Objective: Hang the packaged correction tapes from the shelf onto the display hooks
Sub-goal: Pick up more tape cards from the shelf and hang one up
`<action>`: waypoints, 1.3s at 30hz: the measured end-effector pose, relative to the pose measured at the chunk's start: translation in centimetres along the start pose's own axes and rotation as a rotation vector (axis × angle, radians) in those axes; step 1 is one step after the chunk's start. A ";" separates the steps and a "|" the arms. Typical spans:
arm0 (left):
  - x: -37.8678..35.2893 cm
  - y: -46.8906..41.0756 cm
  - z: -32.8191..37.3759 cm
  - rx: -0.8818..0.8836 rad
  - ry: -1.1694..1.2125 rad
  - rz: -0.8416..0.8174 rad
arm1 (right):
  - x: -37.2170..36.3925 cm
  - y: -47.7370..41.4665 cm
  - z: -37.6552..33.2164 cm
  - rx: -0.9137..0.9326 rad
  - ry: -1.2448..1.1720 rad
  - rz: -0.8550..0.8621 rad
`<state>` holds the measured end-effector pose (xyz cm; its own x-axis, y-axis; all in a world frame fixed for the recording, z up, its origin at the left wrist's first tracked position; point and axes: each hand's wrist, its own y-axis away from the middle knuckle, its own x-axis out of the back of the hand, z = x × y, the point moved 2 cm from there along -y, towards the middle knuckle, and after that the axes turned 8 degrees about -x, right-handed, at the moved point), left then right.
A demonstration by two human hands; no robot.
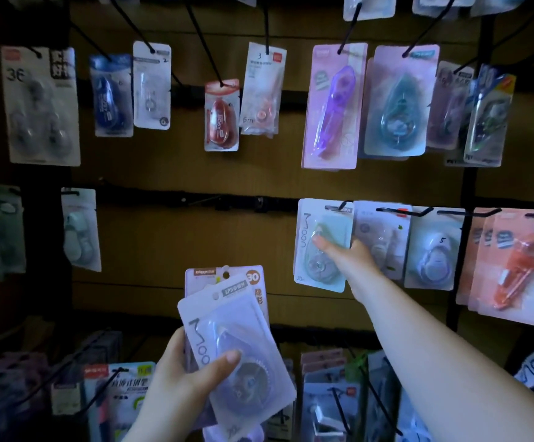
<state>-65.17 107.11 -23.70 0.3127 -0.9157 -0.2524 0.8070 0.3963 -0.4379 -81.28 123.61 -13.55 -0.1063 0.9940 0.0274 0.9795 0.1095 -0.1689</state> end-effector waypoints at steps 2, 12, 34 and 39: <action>-0.1 0.2 0.1 0.016 0.019 0.007 | 0.4 1.1 0.7 0.027 -0.013 0.053; -2.6 2.7 1.5 0.071 0.029 -0.039 | 0.0 13.8 4.6 0.206 0.143 -0.212; -4.9 3.2 1.5 0.131 0.035 0.119 | 3.0 13.3 3.7 0.015 -0.208 -0.124; -4.2 2.6 0.9 0.089 -0.037 0.143 | 4.5 11.2 -0.5 0.174 -0.312 -0.010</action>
<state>-63.94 111.92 -23.03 0.4444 -0.8530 -0.2736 0.7939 0.5165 -0.3209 -70.74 129.30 -14.86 -0.1892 0.9447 -0.2680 0.9373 0.0924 -0.3360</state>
